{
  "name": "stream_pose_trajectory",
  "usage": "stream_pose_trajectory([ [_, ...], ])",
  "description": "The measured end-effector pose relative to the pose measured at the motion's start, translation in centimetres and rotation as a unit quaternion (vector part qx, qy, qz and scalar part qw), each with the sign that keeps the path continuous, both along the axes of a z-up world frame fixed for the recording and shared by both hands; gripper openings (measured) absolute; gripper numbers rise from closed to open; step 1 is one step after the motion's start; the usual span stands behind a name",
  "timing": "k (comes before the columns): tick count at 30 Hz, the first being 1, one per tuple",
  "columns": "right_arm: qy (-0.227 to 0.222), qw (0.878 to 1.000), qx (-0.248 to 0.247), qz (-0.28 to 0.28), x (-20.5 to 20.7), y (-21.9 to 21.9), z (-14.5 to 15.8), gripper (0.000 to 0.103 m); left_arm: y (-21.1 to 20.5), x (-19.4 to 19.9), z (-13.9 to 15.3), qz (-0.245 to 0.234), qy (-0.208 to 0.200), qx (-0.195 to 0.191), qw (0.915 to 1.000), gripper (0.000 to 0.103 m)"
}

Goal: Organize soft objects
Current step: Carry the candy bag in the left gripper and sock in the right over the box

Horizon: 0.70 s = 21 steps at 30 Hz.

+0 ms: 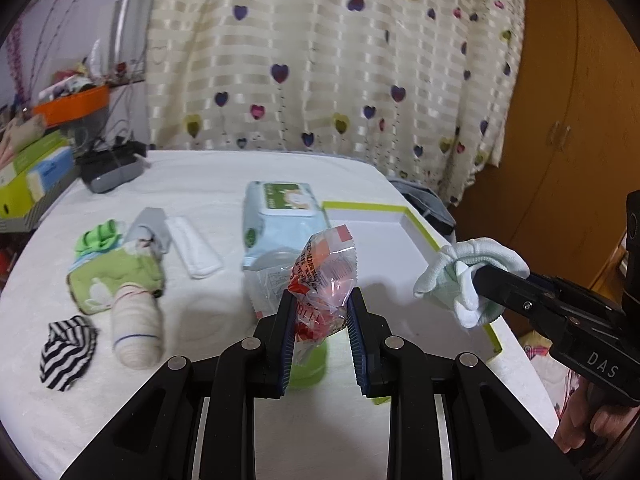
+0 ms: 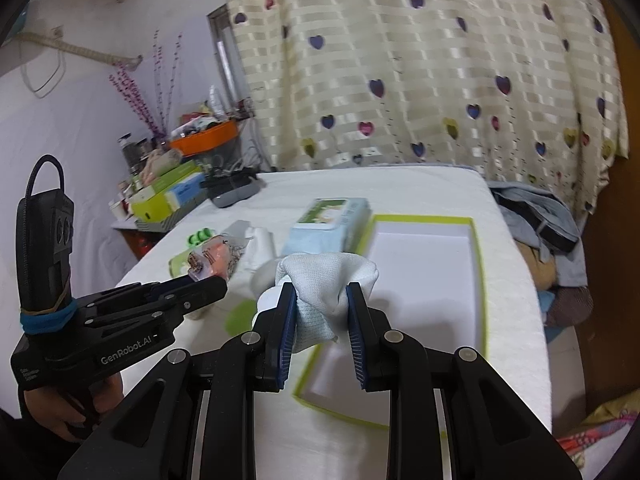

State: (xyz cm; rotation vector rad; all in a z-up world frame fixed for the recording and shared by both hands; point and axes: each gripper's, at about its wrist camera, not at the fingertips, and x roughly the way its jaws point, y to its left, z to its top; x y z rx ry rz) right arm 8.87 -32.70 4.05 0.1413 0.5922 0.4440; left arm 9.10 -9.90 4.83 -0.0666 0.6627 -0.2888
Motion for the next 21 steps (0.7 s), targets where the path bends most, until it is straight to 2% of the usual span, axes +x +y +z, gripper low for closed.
stream_pose_trajectory([
  [10, 0.019, 0.999, 0.005, -0.036, 0.6, -3.8, -1.2, 0.026, -4.6, 1.0, -0.9, -0.046, 0.014, 0.016, 0.9987, 0.023],
  [21, 0.054, 0.997, 0.001, -0.051, 2.1, -5.6, -3.9, 0.026, -7.7, 2.1, -3.3, -0.081, 0.044, 0.027, 0.9953, 0.023],
])
